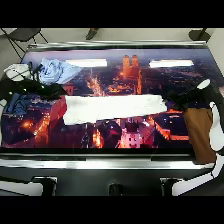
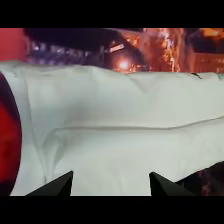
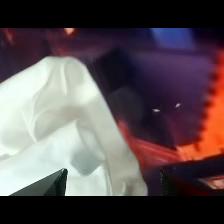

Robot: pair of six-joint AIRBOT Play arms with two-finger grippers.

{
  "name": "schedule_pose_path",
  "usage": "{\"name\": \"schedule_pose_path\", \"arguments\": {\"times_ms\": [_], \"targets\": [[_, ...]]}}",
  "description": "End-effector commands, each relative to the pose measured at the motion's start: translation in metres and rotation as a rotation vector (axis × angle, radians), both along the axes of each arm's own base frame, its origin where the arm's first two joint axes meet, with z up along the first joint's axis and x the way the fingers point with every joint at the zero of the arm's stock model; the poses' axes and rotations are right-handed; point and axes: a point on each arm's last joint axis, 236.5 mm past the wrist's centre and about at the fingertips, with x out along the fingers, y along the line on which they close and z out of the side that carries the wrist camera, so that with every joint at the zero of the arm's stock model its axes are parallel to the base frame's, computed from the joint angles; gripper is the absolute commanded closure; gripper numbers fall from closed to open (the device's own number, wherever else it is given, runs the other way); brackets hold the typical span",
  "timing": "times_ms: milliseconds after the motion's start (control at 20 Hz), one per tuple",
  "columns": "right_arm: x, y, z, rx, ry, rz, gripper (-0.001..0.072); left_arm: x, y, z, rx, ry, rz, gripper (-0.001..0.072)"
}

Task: Fold the shirts.

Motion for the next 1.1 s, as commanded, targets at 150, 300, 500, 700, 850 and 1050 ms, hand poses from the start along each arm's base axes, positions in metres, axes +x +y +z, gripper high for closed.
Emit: {"name": "schedule_pose_path", "arguments": {"times_ms": [150,300,500,700,850,1050], "targets": [[-0.005,0.042,-0.030,0.100,0.092,0.018,0.0017,-0.028,-0.031,0.093,0.017,-0.193,-0.075,0.0128],[-0.004,0.057,-0.030,0.104,0.103,0.025,0.0537,-0.037,-0.055,0.103,0.014,-0.215,-0.130,0.0128],[-0.009,0.063,-0.002,0.116,0.073,0.065,0.0668,-0.047,-0.094,0.095,0.003,-0.198,-0.222,0.0367],[-0.002,0.063,0.069,0.067,-0.112,0.125,0.0669,-0.054,-0.145,0.077,-0.010,-0.182,-0.317,0.0615],[-0.006,0.066,0.121,0.036,-0.226,0.158,0.0669,-0.050,-0.183,0.056,-0.039,-0.150,-0.305,0.0673],[-0.022,0.072,0.162,0.024,-0.288,0.186,0.0669,-0.049,-0.224,0.022,-0.062,-0.100,-0.308,0.0674]]}}
